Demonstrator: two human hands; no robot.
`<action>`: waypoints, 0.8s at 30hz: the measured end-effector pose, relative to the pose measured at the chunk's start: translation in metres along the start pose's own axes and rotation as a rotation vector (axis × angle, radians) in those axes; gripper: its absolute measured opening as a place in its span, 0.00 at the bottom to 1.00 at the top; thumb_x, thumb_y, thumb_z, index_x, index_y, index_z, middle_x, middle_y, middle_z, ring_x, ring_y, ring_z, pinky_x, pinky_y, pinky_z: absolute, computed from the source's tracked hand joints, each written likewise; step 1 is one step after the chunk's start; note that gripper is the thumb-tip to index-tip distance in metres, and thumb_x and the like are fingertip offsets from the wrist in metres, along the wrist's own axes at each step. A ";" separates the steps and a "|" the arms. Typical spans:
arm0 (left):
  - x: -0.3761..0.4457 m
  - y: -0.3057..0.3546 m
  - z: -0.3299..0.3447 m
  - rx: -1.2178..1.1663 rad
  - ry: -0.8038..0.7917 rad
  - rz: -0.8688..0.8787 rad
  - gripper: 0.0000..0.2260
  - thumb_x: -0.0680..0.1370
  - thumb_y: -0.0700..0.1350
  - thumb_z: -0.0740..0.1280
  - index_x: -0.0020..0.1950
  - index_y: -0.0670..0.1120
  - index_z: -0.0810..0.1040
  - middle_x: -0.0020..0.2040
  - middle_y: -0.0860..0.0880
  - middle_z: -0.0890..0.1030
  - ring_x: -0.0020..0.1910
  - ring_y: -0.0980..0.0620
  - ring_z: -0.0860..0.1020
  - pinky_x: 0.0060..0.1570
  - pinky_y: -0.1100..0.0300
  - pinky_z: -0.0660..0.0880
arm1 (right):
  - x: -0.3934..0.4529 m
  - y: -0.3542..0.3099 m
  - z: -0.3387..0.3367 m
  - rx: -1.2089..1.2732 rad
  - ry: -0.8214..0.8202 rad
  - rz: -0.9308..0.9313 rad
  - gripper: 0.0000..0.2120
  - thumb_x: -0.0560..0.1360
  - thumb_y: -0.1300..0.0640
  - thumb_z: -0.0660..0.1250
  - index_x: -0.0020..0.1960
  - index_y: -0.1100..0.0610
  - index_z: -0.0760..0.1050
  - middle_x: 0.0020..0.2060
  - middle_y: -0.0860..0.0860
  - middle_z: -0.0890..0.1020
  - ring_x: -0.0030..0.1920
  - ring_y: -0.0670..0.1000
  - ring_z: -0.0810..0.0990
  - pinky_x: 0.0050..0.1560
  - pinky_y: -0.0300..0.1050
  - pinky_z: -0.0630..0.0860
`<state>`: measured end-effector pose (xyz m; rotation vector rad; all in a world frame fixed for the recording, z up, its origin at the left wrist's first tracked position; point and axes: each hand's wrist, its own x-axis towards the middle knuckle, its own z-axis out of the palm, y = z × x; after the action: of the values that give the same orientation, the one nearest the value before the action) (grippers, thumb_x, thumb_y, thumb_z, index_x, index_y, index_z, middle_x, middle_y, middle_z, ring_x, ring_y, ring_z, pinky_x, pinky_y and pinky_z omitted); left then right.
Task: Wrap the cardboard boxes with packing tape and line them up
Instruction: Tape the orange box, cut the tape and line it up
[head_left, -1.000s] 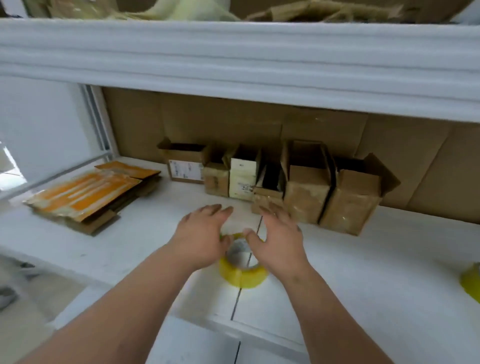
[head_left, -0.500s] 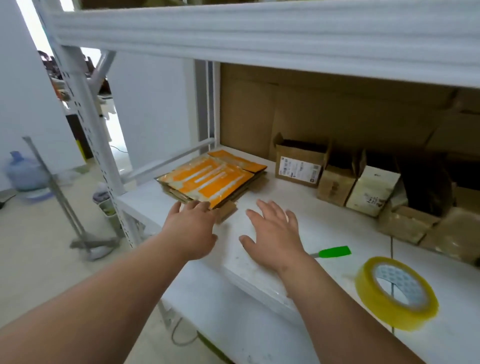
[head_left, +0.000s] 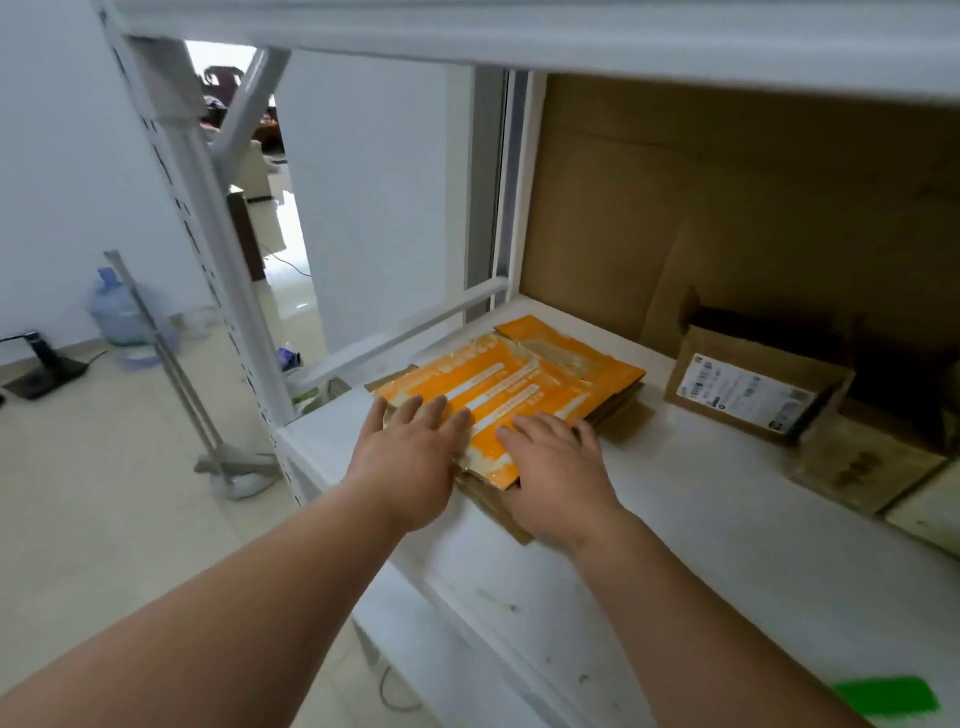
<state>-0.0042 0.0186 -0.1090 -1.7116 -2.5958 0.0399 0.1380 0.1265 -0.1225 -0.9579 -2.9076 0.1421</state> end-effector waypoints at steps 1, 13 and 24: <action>0.005 -0.001 0.001 -0.008 0.010 0.021 0.28 0.82 0.54 0.56 0.80 0.59 0.48 0.81 0.50 0.52 0.80 0.46 0.51 0.77 0.42 0.44 | 0.002 0.001 -0.003 0.003 0.015 0.000 0.29 0.77 0.45 0.60 0.77 0.45 0.59 0.78 0.45 0.60 0.78 0.50 0.51 0.77 0.58 0.44; 0.022 -0.025 -0.047 -0.693 0.403 -0.069 0.13 0.85 0.51 0.53 0.64 0.51 0.73 0.54 0.46 0.79 0.49 0.46 0.73 0.47 0.54 0.66 | -0.031 -0.013 -0.031 0.378 0.373 0.420 0.36 0.77 0.42 0.65 0.79 0.46 0.52 0.78 0.48 0.58 0.76 0.54 0.59 0.76 0.56 0.58; -0.039 -0.010 -0.078 -1.132 0.385 0.140 0.08 0.85 0.50 0.56 0.51 0.48 0.69 0.41 0.55 0.74 0.39 0.59 0.72 0.34 0.65 0.64 | -0.124 -0.048 -0.019 0.715 0.707 0.804 0.36 0.77 0.52 0.69 0.79 0.53 0.55 0.76 0.53 0.61 0.76 0.55 0.58 0.74 0.49 0.57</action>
<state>0.0049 -0.0209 -0.0309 -1.7827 -2.2491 -1.8262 0.2113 0.0151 -0.1034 -1.5157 -1.5297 0.6602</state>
